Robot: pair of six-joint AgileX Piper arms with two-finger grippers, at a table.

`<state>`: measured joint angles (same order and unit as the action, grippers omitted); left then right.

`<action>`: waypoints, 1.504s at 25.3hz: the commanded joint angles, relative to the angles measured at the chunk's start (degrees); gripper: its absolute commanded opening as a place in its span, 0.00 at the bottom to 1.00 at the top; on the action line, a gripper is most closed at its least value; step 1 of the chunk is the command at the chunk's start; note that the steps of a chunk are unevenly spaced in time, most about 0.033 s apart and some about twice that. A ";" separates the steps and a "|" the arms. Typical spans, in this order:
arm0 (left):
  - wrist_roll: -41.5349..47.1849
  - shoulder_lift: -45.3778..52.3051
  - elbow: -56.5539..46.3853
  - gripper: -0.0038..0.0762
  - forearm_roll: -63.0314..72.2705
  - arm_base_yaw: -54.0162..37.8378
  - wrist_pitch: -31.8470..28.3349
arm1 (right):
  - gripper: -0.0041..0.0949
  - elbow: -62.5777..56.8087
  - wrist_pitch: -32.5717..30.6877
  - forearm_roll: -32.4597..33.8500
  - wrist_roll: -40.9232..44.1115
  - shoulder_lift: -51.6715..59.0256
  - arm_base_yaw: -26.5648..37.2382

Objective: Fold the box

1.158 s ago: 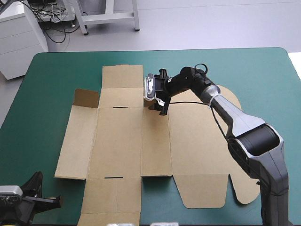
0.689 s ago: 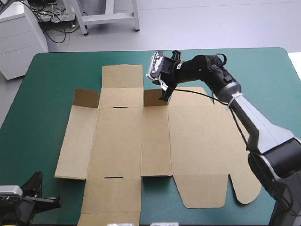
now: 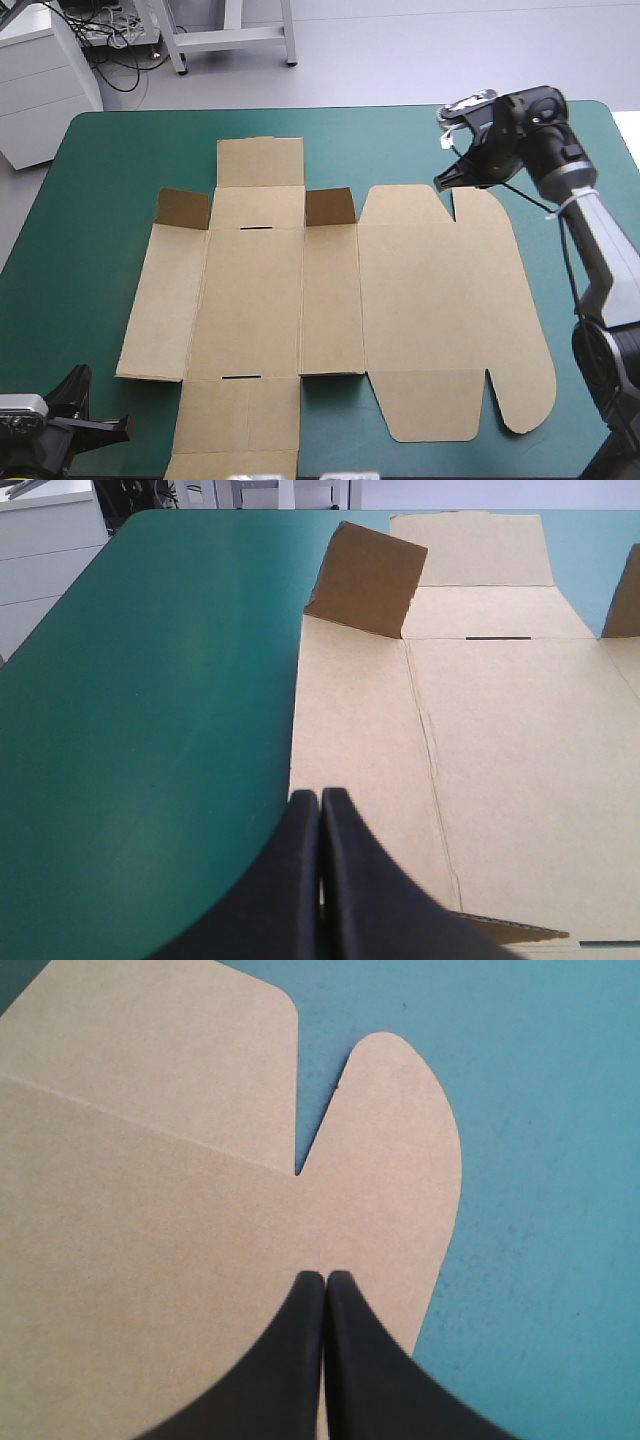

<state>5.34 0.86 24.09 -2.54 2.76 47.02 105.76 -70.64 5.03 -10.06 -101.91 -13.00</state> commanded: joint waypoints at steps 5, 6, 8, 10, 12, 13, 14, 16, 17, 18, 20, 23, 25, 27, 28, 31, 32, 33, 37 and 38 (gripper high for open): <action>0.18 0.89 1.21 0.01 0.25 0.27 -4.37 | 0.02 -5.70 0.08 -12.65 -4.55 12.45 11.84; 0.18 0.89 1.21 0.01 0.25 0.27 -4.37 | 0.02 -7.78 0.50 -13.02 -5.36 13.97 12.26; 0.44 0.89 1.21 0.01 0.25 0.27 -4.37 | 0.02 -12.51 2.44 -13.01 -6.22 17.38 12.73; 0.44 0.89 1.21 0.01 0.25 0.27 -4.37 | 0.02 -17.70 5.52 -13.01 -6.89 20.73 12.73; 0.44 0.89 1.21 0.01 0.25 0.27 -4.37 | 0.02 -22.42 8.92 -13.92 -6.89 24.26 12.73; 0.44 0.89 1.21 0.01 0.25 0.27 -4.37 | 0.02 -25.03 10.45 -14.75 -6.89 26.26 12.73; 0.44 0.89 1.21 0.01 0.25 0.27 -4.37 | 0.02 -27.13 11.66 -15.61 -7.19 28.38 12.73; 0.44 0.89 1.21 0.01 0.25 0.27 -4.37 | 0.02 -32.31 14.36 -17.39 -8.09 32.71 12.73; 0.44 0.89 1.21 0.01 0.25 0.27 -4.37 | 0.02 -34.81 15.14 -18.07 -8.79 34.46 12.73; 0.44 0.89 1.21 0.01 0.25 0.27 -4.37 | 0.02 -37.26 16.21 -18.66 -9.64 37.21 12.73; 0.32 0.89 1.21 0.01 0.25 0.27 -4.37 | 0.02 -41.96 17.30 -18.73 -10.23 41.44 12.73; -1.93 0.89 1.21 0.01 0.14 0.27 -4.37 | 0.02 -48.14 18.70 -18.62 -10.31 48.45 12.73; -3.76 0.89 1.21 0.01 0.14 0.27 -4.25 | 0.02 -51.57 19.67 -18.62 -10.60 52.85 12.73; -4.23 0.89 1.21 0.01 0.14 0.27 -4.25 | 0.02 -54.61 20.70 -18.62 -10.60 57.25 12.73; -4.23 0.89 1.21 0.01 0.14 0.27 -4.25 | 0.02 -55.78 21.06 -18.62 -10.60 59.18 12.73; -4.67 0.23 1.59 0.01 -0.13 0.27 -4.36 | 0.02 -57.58 19.18 -18.62 -10.39 64.73 12.73; -7.52 -0.67 3.05 0.01 -0.02 0.27 -4.36 | 0.02 -57.58 18.06 -18.62 -10.39 66.82 12.73; -9.04 -1.09 3.94 0.01 -0.02 0.27 -4.36 | 0.02 -57.58 18.02 -18.62 -10.39 67.52 12.73; -10.74 -8.74 14.25 0.01 -1.59 0.27 -6.80 | 0.02 -57.58 18.13 -18.62 -10.25 69.38 12.73; -10.74 -10.95 16.45 0.01 -1.59 0.27 -6.59 | 0.02 -57.58 18.13 -18.62 -10.25 69.38 12.73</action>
<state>-5.34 -5.05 35.08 -3.95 2.76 45.41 46.98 -55.70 -12.81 -19.96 -32.35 -0.76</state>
